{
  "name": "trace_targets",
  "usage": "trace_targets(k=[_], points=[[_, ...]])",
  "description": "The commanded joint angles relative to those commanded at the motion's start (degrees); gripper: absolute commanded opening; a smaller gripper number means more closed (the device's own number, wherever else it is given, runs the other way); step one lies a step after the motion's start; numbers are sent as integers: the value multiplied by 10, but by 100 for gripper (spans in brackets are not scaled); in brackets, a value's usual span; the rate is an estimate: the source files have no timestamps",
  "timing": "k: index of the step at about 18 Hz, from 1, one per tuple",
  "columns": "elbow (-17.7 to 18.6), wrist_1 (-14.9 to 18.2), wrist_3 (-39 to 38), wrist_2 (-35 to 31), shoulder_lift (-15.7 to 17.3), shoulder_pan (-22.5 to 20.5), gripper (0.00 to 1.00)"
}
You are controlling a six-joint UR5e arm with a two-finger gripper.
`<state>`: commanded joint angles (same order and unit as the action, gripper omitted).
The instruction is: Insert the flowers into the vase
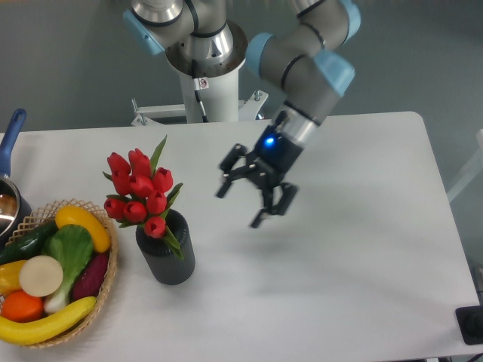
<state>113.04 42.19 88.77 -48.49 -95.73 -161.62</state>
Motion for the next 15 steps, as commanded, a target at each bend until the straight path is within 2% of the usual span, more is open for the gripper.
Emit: trace_targets(k=[3,6,8,12,15], points=[[-34,11,1,-76,29,-11,100],[-70,75,8,-149,56,-14,100],[-77,119,57,-177,76,-33,100],[-91,218,225,-189,108,-107,100],[-97,250,264,-195,115,-138,100]])
